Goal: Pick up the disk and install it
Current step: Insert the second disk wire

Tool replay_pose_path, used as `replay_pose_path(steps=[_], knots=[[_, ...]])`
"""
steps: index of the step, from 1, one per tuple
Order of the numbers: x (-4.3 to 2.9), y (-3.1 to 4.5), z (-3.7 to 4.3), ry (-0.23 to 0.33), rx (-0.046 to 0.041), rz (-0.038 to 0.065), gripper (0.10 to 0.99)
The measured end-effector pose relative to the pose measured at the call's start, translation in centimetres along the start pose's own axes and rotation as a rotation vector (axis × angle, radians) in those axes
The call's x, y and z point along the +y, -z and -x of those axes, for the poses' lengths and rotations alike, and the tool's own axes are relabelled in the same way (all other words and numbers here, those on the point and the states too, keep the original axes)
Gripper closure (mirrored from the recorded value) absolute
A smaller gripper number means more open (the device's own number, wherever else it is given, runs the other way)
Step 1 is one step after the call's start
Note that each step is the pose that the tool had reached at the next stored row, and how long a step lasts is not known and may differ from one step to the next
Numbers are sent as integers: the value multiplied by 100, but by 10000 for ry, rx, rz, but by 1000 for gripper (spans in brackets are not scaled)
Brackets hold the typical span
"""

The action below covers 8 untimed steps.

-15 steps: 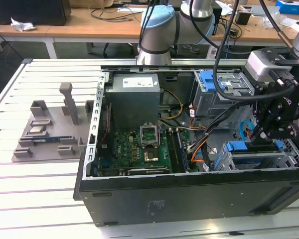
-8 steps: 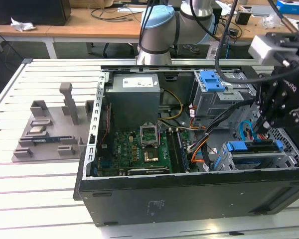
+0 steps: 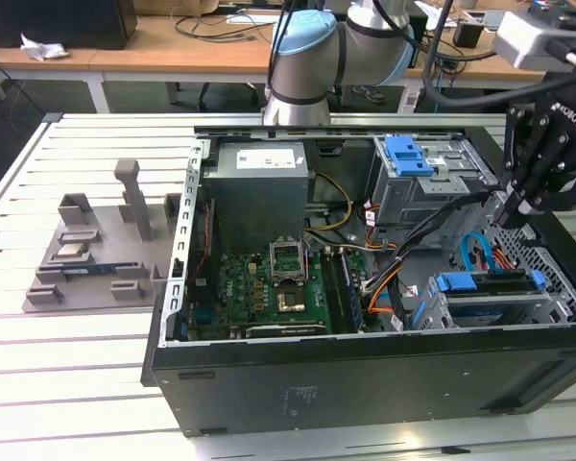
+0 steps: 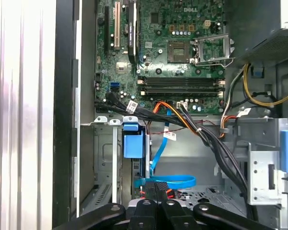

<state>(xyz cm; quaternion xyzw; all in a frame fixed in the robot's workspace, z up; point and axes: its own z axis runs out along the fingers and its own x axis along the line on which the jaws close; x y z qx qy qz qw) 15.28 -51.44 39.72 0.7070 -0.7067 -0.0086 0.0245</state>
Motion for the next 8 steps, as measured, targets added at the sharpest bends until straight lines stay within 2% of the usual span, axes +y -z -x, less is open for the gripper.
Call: replay_pose_path(steps=[8], knots=[[1,14,1,0,0,0,984]])
